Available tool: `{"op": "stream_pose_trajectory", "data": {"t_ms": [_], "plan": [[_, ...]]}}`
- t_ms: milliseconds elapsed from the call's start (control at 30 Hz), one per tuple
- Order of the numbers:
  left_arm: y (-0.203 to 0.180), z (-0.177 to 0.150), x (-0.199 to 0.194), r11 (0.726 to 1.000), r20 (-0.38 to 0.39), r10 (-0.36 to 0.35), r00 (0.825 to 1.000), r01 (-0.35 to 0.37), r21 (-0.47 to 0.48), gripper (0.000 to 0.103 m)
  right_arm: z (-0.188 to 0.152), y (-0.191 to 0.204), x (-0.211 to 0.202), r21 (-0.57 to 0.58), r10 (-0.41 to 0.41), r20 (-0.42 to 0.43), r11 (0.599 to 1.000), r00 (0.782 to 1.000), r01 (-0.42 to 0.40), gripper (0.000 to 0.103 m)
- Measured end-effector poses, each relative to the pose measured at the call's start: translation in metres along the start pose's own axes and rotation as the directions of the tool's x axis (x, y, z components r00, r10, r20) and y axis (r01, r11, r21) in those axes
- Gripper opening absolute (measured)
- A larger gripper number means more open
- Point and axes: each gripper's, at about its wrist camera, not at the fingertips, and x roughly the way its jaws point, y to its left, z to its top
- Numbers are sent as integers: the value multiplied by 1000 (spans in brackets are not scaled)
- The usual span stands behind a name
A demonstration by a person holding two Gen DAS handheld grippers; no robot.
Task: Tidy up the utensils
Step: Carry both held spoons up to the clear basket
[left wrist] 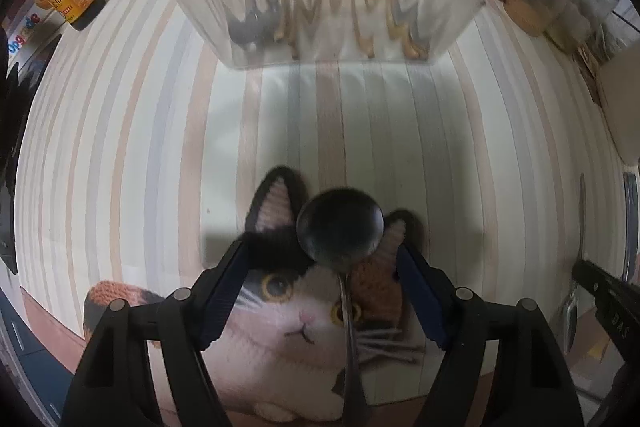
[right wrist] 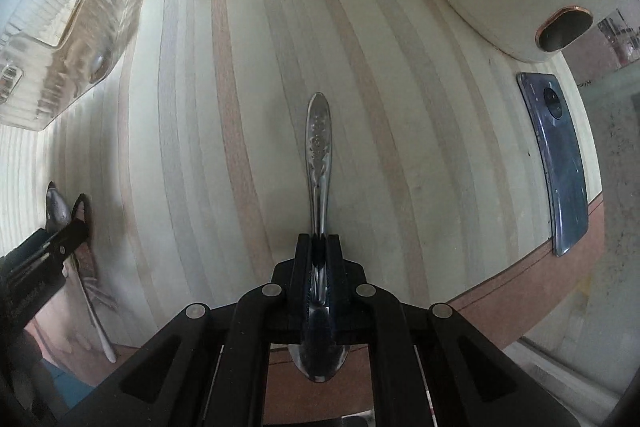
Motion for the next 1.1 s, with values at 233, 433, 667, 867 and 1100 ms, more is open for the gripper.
{"op": "stream_pose_trajectory", "data": {"t_ms": [233, 433, 667, 867, 1100], "plan": [[3, 12, -9, 999, 27, -10, 1000, 9, 47, 38, 12, 2, -10, 0, 0, -1, 1000, 1000, 0, 7], [23, -1, -13, 998, 18, 7, 1000, -8, 64, 38, 7, 44, -12, -51, 99, -42, 994, 994, -101, 7], [49, -11, -17, 999, -6, -24, 1000, 25, 23, 39, 4, 79, -25, -176, 52, -27, 983, 998, -56, 7], [35, -4, -26, 1000, -2, -25, 1000, 25, 12, 40, 5, 84, -31, -189, 51, -27, 980, 998, -55, 8], [45, -14, -16, 1000, 4, -12, 1000, 12, 25, 38, -4, 77, -22, -146, 71, -4, 987, 997, -71, 7]]}}
